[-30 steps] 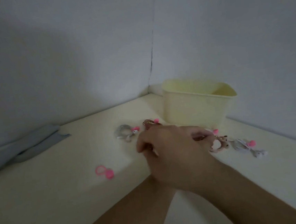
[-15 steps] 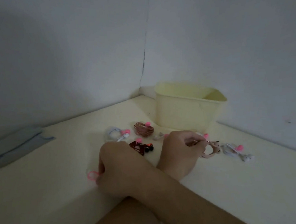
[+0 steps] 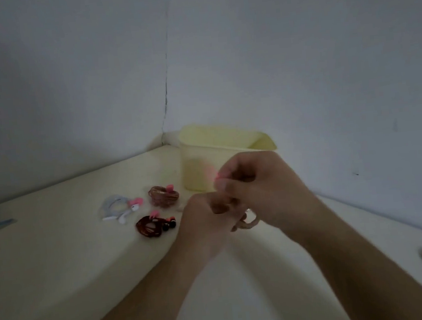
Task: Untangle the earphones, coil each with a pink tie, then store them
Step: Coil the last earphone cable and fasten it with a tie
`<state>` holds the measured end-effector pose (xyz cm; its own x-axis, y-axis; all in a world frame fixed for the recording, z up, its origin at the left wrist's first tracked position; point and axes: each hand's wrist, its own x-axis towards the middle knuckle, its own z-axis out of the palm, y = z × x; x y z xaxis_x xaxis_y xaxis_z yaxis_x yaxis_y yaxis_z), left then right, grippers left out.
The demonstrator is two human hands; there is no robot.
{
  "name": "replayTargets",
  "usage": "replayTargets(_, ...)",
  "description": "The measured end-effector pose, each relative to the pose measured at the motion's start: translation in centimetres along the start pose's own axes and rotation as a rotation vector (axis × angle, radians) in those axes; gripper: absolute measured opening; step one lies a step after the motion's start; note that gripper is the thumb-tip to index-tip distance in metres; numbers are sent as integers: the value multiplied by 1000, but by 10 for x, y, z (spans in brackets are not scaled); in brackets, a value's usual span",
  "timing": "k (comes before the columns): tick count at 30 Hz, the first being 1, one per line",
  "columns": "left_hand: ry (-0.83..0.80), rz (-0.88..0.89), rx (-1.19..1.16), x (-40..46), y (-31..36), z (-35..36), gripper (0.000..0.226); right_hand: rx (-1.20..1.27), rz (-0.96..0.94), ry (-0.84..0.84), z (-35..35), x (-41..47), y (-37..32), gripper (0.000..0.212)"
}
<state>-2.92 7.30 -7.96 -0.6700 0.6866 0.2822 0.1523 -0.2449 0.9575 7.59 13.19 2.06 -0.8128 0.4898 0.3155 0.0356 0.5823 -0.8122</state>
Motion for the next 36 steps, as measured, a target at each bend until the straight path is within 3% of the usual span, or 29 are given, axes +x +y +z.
replayTargets(7, -17, -20, -55, -4, 6, 5, 12, 78, 165, 131, -41, -4, 38, 7)
replayTargets(13, -56, 42, 6, -11, 15, 7, 18, -44, 185, 189, -46, -5, 48, 13)
replayTargets(27, -69, 101, 80, -13, 16, 4, 22, 33, 203, 95, -39, -9, 49, 12)
replayTargets(36, -76, 72, 57, -14, 16, 4, 10, 22, 197, -38, -53, -10, 44, 3)
